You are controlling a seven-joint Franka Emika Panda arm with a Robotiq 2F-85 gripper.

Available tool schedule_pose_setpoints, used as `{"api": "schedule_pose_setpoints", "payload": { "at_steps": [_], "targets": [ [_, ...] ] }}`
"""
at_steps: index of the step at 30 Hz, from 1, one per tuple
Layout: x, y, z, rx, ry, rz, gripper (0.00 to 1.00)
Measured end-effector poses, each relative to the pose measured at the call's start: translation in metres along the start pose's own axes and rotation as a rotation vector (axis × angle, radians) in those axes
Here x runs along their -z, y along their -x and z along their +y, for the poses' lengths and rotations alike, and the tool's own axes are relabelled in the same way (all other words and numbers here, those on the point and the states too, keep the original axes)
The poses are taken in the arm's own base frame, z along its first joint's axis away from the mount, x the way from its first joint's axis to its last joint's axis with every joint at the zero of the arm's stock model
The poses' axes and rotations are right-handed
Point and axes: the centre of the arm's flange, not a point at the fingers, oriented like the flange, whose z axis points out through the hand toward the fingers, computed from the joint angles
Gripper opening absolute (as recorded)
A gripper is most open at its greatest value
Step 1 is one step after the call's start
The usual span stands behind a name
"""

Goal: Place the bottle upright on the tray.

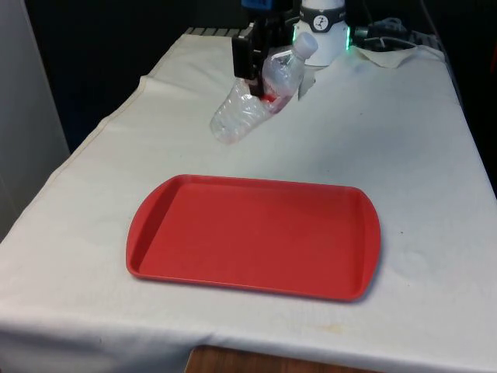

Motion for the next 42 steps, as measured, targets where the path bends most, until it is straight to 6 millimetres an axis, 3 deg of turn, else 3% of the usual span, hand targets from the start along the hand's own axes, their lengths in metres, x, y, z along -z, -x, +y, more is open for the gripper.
{"api": "schedule_pose_setpoints", "payload": {
  "at_steps": [42],
  "targets": [
    [-0.009, -0.001, 0.056, -0.106, 0.016, 0.336, 0.0]
  ]
}}
